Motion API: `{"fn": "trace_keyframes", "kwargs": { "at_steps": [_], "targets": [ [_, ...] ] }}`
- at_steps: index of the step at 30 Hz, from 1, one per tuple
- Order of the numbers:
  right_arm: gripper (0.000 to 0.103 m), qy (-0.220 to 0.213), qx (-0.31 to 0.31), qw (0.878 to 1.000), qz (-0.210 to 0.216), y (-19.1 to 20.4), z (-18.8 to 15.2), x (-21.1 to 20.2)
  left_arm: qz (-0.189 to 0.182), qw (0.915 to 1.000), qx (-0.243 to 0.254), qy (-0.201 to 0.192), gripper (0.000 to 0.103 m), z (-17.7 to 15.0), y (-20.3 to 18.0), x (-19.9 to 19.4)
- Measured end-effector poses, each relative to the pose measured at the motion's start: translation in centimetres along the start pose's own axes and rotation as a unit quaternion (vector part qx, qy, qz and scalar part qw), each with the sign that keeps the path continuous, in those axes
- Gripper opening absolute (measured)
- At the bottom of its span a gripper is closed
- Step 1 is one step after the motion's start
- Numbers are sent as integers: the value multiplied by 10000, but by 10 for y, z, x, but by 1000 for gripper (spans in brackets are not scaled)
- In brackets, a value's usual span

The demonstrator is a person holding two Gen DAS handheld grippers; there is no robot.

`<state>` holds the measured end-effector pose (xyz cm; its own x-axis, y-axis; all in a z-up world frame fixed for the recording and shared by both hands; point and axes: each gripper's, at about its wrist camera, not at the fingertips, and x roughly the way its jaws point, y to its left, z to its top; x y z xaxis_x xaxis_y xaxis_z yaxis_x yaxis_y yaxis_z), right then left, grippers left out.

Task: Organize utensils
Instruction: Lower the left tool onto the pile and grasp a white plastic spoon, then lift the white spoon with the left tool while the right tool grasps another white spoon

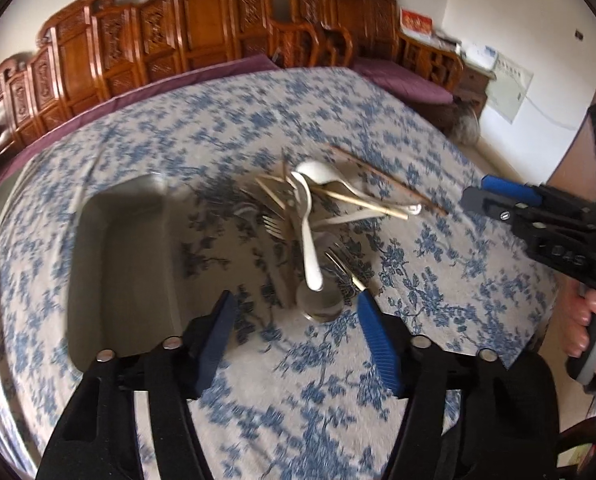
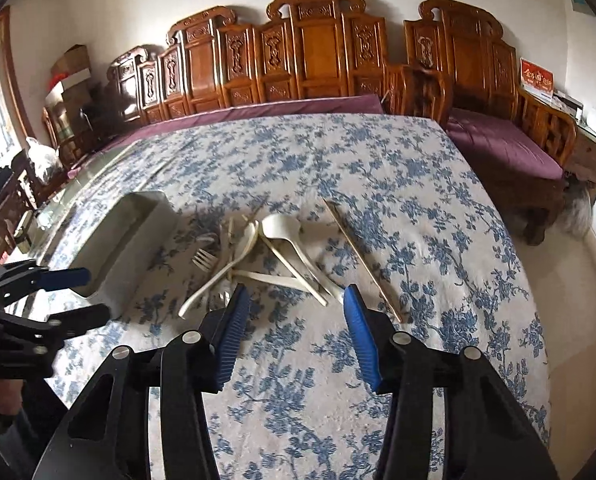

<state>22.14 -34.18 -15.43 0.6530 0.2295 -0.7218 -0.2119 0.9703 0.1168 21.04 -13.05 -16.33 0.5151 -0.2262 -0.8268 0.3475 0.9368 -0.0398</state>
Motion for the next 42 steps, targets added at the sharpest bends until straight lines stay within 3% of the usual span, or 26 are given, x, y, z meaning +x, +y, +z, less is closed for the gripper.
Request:
{"fn": "trace_keyframes", "kwargs": {
  "at_steps": [9,15,18,27,35,42],
  "targets": [
    [51,102,38,9999,-94,-9,-3,7,192,9985,304,422,30,18,-15,70],
    [51,201,-4,9997,-136,-9,-7,13,381,9964,441,616,17,23,-16,94],
    [51,236,-31,9996,-148,-7,-9,15,456,9961,474,586,4,24,-12,97],
    [51,396,-111,9990,-143,2,-15,29,172,9996,162,178,4,26,3,68],
    [46,588,-183,9980,167,26,-18,62,-102,9999,-80,-90,4,20,18,37],
    [42,684,-55,9964,502,46,-15,86,-88,9995,-128,-265,4,10,30,13]
  ]
}}
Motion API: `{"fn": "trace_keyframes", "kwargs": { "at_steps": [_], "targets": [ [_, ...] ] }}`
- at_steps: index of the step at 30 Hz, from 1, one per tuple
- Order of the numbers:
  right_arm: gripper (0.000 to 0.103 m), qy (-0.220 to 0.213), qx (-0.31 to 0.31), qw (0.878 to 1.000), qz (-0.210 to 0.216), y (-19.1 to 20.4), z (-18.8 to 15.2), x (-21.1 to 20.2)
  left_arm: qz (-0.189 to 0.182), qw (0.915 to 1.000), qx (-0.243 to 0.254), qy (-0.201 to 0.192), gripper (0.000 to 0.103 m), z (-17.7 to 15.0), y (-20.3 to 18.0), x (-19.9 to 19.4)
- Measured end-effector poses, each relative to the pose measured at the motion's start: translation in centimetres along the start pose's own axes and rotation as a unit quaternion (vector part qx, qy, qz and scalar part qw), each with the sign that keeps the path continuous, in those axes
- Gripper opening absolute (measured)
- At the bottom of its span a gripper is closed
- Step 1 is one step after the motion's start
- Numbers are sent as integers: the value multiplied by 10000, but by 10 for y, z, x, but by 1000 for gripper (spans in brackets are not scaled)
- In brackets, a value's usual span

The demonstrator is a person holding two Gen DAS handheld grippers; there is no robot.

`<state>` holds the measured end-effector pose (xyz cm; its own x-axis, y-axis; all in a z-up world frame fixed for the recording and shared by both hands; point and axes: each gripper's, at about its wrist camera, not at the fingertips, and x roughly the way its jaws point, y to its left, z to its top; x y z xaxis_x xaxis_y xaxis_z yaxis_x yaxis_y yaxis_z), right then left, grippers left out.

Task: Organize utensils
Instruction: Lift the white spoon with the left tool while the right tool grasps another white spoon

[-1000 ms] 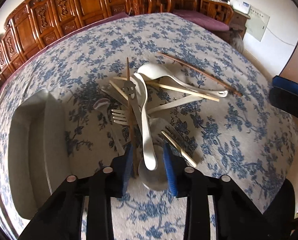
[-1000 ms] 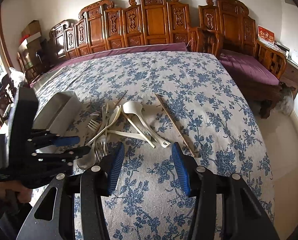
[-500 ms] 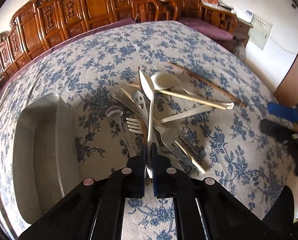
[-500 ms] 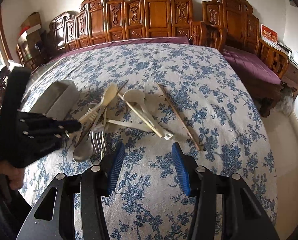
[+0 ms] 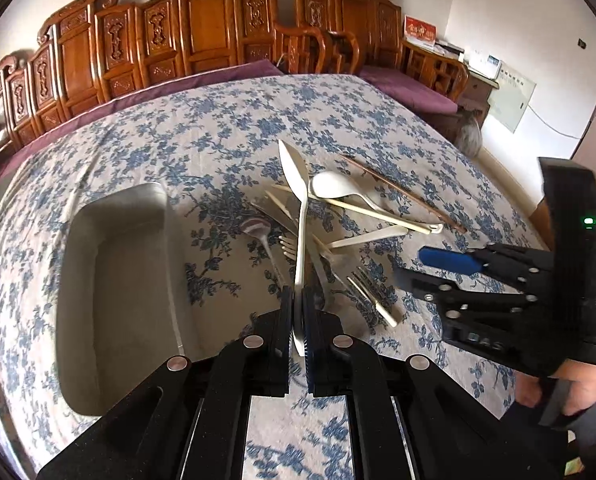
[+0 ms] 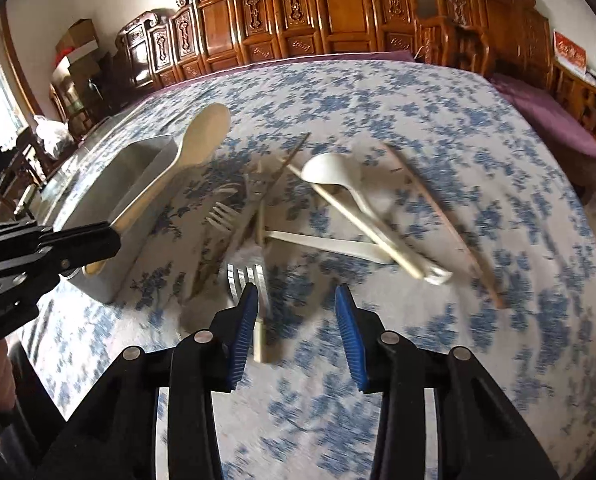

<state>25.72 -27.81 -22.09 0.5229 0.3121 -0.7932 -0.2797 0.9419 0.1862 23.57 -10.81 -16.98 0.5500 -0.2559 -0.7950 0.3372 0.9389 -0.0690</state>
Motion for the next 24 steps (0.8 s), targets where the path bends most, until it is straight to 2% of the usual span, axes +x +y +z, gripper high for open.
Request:
{"fn": "trace_keyframes", "kwargs": {
  "at_steps": [4,8,12,17,24],
  "targets": [
    [42,-7,-231,9997,-89,8,7,3,-23,10000,-43,-13,4,-3,7,-6],
    [41,-23,-194,9992,-343,-16,25,8,-49,10000,-79,-20,4,-6,10,-9],
    [33,19,-191,9990,-407,-38,44,19,-116,9999,-81,-33,4,-6,9,-10],
    [28,266,-150,9988,-371,-56,66,46,-149,9999,-28,-76,4,-4,6,-11],
    [24,633,-238,9964,-516,-60,78,78,-200,9998,-48,-76,4,-2,8,-11]
  ]
}}
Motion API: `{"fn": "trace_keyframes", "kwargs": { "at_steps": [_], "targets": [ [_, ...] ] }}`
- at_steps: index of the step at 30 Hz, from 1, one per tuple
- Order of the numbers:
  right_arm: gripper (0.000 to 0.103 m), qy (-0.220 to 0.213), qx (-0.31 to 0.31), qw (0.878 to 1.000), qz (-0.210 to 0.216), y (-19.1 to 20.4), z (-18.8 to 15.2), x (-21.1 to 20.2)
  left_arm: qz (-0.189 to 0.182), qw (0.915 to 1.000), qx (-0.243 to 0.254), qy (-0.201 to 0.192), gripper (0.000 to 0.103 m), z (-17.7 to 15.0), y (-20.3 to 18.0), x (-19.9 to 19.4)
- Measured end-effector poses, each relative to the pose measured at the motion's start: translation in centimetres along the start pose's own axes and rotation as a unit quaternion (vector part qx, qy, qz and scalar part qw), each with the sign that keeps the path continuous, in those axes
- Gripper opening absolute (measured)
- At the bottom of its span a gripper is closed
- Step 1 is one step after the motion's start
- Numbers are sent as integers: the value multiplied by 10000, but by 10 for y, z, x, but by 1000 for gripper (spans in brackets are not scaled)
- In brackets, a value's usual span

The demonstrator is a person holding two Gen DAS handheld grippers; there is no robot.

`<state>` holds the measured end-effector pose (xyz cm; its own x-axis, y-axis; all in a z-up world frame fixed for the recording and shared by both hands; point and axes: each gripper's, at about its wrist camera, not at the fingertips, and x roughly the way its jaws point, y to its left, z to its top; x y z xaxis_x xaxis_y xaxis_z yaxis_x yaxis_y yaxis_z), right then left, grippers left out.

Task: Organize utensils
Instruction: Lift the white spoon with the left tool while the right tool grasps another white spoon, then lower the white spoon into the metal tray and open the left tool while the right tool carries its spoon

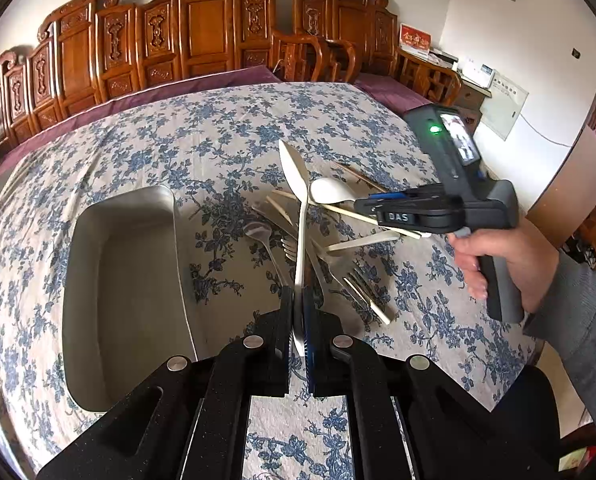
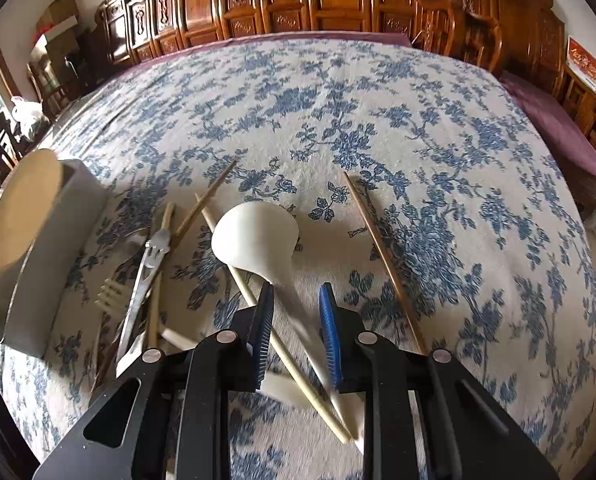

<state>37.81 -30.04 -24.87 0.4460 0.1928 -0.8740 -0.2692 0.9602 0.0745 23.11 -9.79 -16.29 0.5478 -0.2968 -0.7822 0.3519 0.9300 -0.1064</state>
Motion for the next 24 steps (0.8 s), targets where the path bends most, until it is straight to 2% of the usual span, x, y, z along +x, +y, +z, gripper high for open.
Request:
{"fn": "trace_keyframes", "kwargs": {
  "at_steps": [2,6,8,15,24],
  "targets": [
    [22,27,-78,9999,-74,1,3,2,-13,10000,-10,2,4,-1,1,0],
    [7,14,-153,9998,-161,-1,2,-1,-1,10000,-43,-11,4,-1,3,-2],
    [5,-56,-146,9996,-221,-4,0,-10,29,10000,-40,-41,4,-2,4,-5],
    [5,-487,-66,9987,-138,-9,-5,-57,136,9997,-101,-162,4,-2,14,-21],
    [5,-766,-352,9964,8,22,-8,-103,388,9986,-204,-308,4,-2,36,-38]
  ]
}}
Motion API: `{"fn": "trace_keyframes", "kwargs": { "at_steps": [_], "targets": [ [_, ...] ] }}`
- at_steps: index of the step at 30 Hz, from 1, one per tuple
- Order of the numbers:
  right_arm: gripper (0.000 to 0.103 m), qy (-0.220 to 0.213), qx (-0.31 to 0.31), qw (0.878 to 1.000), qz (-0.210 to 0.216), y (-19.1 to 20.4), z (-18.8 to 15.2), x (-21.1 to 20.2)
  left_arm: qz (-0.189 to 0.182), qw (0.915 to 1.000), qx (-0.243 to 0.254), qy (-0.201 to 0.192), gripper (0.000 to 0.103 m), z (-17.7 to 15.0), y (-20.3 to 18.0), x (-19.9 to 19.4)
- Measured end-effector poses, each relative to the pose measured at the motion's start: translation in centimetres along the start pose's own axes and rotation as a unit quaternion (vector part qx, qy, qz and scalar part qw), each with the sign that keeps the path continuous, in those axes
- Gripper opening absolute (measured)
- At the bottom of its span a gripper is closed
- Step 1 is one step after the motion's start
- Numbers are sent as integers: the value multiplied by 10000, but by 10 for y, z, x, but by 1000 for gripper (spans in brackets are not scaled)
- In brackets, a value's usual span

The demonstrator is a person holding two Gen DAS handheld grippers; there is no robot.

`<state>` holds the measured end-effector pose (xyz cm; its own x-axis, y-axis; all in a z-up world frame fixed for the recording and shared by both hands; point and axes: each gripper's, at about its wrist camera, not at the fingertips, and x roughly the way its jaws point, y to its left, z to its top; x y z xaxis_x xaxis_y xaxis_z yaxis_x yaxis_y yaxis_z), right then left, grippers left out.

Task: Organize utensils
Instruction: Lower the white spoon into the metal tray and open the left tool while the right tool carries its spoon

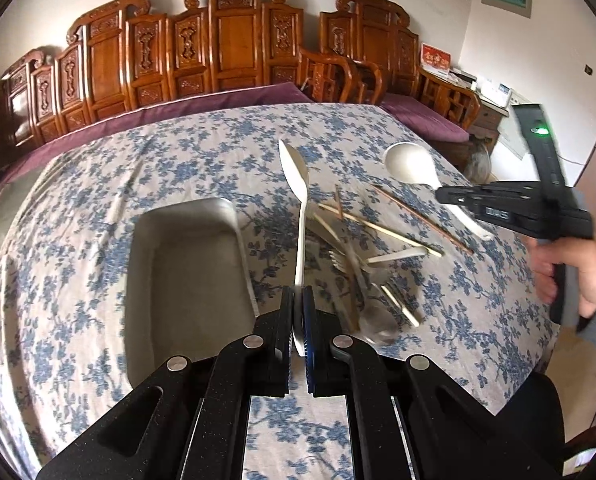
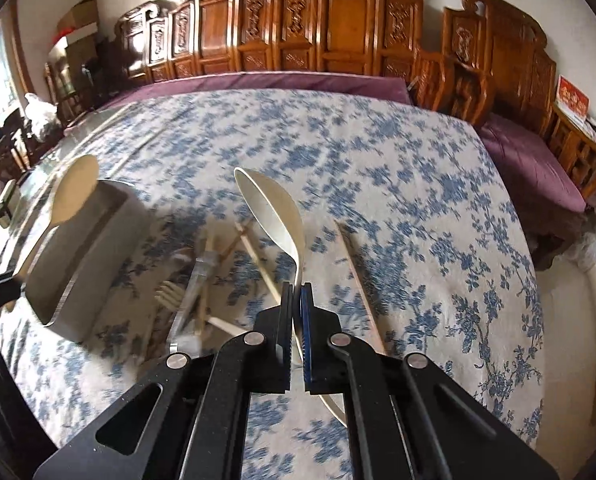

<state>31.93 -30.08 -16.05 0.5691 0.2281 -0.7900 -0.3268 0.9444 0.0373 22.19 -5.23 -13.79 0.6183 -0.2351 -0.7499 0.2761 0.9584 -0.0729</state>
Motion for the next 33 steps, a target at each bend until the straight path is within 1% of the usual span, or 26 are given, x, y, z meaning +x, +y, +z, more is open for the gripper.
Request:
{"fn": "trace_keyframes", "kwargs": {
  "at_steps": [5,10,15,20,24,27,29,31,33],
  "targets": [
    [5,-80,-145,9996,246,32,3,-12,172,9998,-114,-40,4,-1,21,-4],
    [5,-93,-207,9985,489,67,6,-13,381,9989,-259,48,4,-6,49,-4],
    [5,-64,-265,9973,686,101,7,-8,512,9972,-439,332,4,-16,75,12],
    [5,0,-243,9962,841,127,8,-2,583,9955,-464,590,4,-26,87,32],
    [5,45,-243,9955,911,141,8,0,646,9943,-431,730,4,-26,93,44],
    [5,66,-209,9952,956,149,9,1,575,9933,-570,821,4,-24,100,49],
    [5,90,-197,9949,983,156,9,3,530,9929,-658,832,7,-23,104,47],
    [5,109,-196,9947,1006,160,8,5,503,9934,-684,773,18,-22,107,40],
    [5,149,-183,9944,1029,166,9,9,477,9939,-692,715,25,-23,109,31]
  ]
}}
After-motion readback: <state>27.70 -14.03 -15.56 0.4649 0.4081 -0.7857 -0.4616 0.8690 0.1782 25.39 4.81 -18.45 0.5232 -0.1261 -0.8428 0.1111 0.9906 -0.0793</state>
